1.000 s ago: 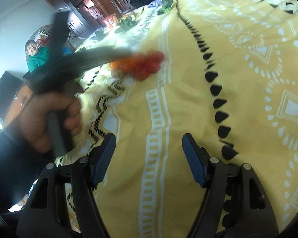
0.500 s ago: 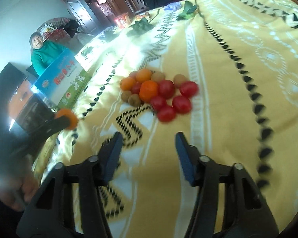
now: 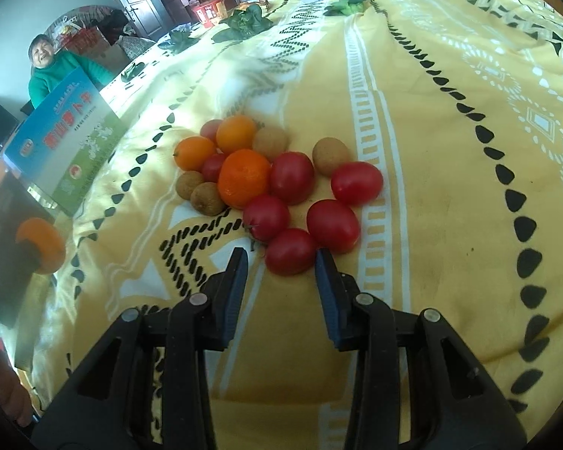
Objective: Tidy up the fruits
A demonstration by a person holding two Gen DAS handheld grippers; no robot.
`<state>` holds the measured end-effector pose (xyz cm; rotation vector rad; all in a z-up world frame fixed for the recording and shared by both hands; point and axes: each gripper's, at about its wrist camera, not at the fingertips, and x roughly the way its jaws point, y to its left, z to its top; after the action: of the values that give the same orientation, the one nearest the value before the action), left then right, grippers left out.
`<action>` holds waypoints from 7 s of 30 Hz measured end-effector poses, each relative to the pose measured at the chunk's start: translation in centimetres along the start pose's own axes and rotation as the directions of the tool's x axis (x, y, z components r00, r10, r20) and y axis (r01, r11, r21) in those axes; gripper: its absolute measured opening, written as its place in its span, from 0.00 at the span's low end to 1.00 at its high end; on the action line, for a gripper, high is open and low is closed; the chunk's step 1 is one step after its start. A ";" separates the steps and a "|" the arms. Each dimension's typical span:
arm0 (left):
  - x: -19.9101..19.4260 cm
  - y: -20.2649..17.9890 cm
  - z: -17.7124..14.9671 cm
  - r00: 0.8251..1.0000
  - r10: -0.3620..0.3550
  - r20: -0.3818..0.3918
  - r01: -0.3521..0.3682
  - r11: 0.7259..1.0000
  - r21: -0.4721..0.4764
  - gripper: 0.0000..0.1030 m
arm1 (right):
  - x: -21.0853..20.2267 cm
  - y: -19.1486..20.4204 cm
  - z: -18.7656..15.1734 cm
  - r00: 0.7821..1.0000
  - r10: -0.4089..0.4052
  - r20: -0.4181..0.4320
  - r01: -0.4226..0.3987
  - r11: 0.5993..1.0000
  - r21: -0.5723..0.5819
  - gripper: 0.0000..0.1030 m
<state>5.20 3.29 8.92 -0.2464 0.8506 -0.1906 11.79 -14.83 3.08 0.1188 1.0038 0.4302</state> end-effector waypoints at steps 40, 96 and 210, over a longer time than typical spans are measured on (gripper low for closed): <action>-30.3 16.4 -2.4 0.838 0.419 0.349 -0.311 0.893 -0.327 0.39 | -14.0 34.9 2.8 0.886 0.462 0.039 -0.381 0.774 -0.505 0.26; -32.1 29.5 -8.5 0.798 0.584 0.152 -0.466 0.757 -0.459 0.39 | -6.1 49.5 -4.4 0.897 0.403 -0.181 -0.427 0.686 -0.589 0.26; 4.8 1.0 -7.8 0.955 0.289 -0.064 -0.282 0.955 0.092 0.99 | -3.7 3.1 -9.6 0.984 -0.171 0.050 0.174 0.983 -0.061 1.00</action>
<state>2.44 1.91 0.20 -0.0367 0.9420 0.0363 1.19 -14.46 1.74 -0.0175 0.9461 0.3000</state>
